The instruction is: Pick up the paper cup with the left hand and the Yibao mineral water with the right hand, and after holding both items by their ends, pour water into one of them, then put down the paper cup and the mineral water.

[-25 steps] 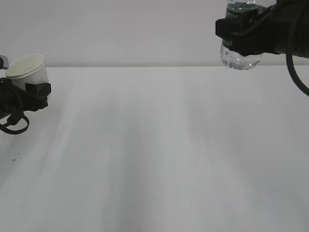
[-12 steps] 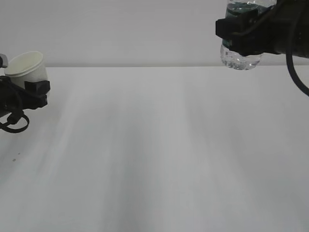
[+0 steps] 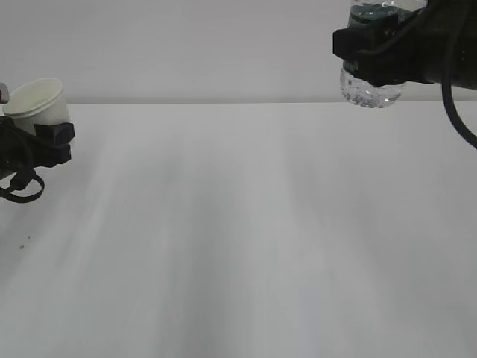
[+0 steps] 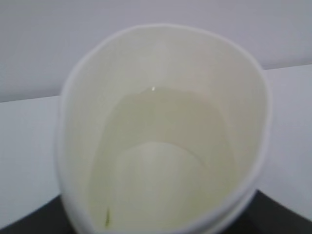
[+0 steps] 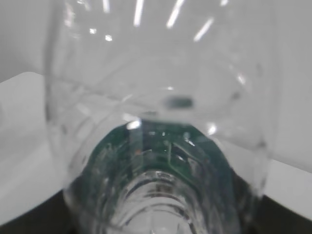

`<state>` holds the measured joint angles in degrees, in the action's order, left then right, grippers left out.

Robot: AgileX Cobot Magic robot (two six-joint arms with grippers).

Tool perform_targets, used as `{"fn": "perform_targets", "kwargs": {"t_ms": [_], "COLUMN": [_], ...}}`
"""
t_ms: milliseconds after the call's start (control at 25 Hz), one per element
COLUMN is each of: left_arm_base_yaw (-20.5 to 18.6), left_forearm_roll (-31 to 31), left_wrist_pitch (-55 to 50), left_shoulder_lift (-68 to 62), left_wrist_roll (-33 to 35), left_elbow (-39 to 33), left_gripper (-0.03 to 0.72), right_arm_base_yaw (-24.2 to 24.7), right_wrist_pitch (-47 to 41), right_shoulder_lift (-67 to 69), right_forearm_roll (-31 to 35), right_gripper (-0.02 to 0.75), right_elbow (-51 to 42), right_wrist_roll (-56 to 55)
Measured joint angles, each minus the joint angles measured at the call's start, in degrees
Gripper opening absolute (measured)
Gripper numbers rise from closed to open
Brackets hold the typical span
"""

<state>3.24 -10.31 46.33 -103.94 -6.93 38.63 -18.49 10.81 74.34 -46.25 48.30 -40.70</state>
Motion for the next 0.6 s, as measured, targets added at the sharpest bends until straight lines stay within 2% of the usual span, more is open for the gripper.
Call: {"fn": "perform_targets", "kwargs": {"t_ms": [600], "left_arm_base_yaw": [0.0], "left_forearm_roll": [0.12], "left_wrist_pitch": [5.3], "left_shoulder_lift": [-5.62], "left_wrist_roll": [0.11], "left_elbow": [0.09], "left_gripper": [0.4], "right_arm_base_yaw": [0.0], "right_wrist_pitch": [0.0], "right_shoulder_lift": [0.0], "right_forearm_roll": [0.0], "right_gripper": [0.408], "right_elbow": [0.0], "right_wrist_roll": [-0.13]}}
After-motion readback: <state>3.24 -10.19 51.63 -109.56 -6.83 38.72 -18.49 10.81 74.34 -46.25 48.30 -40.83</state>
